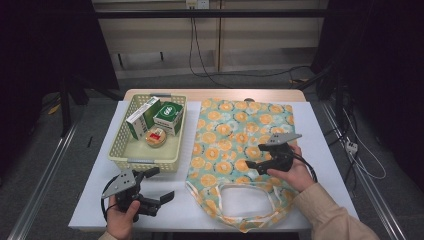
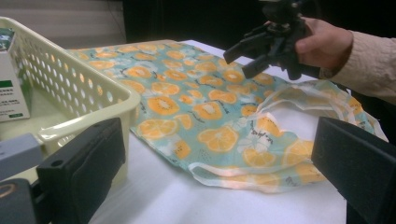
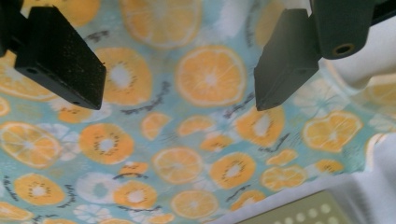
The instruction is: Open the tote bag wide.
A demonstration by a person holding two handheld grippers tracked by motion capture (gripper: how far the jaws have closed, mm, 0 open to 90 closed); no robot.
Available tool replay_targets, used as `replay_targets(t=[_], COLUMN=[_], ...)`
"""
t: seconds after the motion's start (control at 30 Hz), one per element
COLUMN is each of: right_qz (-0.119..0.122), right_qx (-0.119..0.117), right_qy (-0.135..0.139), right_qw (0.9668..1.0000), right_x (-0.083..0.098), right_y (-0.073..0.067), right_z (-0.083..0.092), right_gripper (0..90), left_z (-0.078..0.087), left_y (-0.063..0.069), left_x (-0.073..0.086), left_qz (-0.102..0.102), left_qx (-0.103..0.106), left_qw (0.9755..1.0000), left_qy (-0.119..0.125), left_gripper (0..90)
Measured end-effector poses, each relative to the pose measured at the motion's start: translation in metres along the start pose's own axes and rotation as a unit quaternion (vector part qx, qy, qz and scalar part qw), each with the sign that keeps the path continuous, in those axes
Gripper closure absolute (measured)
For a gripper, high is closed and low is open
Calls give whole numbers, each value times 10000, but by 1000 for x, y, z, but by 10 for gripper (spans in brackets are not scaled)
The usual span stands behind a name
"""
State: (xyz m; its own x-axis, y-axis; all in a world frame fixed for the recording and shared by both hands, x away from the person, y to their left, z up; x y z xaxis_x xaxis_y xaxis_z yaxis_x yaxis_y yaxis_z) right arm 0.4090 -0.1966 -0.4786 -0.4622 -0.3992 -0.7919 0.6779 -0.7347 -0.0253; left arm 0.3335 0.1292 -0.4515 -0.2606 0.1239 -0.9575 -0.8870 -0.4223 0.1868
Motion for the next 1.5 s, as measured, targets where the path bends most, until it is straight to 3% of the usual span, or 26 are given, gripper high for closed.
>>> replay_targets(t=[0.1, 0.27, 0.5, 0.6, 0.73, 0.8, 0.87, 1.03, 1.2, 1.5], right_qz=[133, 282, 794, 717, 965, 1059, 1045, 670, 457, 79], right_qx=[-74, -568, -907, -1189, -1073, -1068, -1111, -1008, -771, -503], right_qy=[-59, -156, -400, -392, -401, -383, -372, -327, -258, -198], right_qw=[9999, 9979, 9919, 9895, 9887, 9879, 9876, 9921, 9956, 9985], right_x=[8, 13, 25, 27, 29, 28, 27, 20, 7, -14], right_y=[-15, -42, -66, -76, -78, -79, -80, -71, -56, -26], right_z=[1, 3, -10, -14, -20, -21, -23, -33, -47, -74], right_gripper=[183, 258, 481, 565, 698, 840, 900, 900, 900, 900], left_z=[-1, -2, -4, -4, -4, -4, -4, -5, -4, -5], left_y=[0, 0, 2, 2, 1, 0, 0, 0, -2, -2], left_x=[1, 1, 1, 2, 3, 3, 3, 2, 3, 6], left_qz=[14, 28, 30, 31, 55, 76, 73, 72, 94, 119], left_qx=[-9, -28, -8, 10, -9, -15, -5, -10, -28, -10], left_qw=[10000, 10000, 9999, 9999, 9999, 9999, 9999, 9999, 9999, 9998], left_qy=[-48, -74, -101, -136, -122, -113, -120, -107, -123, -165], left_gripper=[26, 26, 26, 26, 26, 26, 26, 26, 26, 26])
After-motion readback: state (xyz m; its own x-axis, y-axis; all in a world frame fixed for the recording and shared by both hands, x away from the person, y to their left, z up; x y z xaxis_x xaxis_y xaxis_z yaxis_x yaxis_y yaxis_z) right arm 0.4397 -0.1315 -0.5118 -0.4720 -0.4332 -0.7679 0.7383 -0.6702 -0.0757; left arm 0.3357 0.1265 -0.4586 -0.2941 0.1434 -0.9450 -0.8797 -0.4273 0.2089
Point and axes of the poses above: each handheld gripper's, and its own axes: z roughly backward along the jaws, x roughly out of its underside, y roughly to its right, the point moved 8 cm from there along -z, roughly forward along the jaws, and after that the axes turned 4 degrees about x, right-handed, at the moved point
